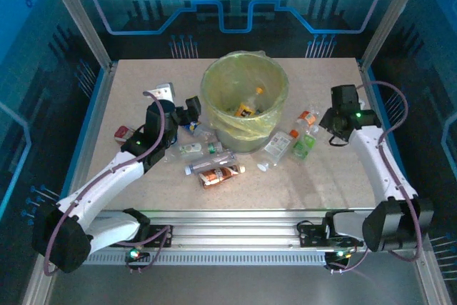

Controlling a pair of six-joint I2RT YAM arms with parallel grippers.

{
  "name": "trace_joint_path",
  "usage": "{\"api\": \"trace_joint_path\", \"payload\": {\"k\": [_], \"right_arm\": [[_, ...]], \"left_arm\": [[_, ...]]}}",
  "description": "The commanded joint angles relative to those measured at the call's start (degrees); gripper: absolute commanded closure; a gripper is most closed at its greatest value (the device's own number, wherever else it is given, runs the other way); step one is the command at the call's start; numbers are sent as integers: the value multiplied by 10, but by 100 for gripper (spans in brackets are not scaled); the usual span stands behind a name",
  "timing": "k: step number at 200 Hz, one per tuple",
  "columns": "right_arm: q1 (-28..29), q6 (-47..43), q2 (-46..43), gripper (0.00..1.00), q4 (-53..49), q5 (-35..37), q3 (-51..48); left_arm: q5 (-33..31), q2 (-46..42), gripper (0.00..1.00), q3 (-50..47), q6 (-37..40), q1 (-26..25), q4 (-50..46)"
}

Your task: Put the plastic bottles in the bin

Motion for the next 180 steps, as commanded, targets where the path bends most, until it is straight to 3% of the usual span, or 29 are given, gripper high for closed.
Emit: {"api": "trace_joint_path", "payload": {"k": [1, 60, 111, 180], "right_arm": [[43, -44, -10, 50, -31, 49, 73], [148, -141, 51, 50, -14, 49, 258], [215, -219, 160, 51, -15, -33, 408], [284, -292, 345, 50, -136, -115, 635]], "left_arm": [[-2, 4, 1, -3, -2, 5, 4], [2, -7, 1, -7, -9, 6, 3], [3, -11, 1, -2, -8, 6, -3], [-1, -21, 1, -7, -7, 7, -5]]}}
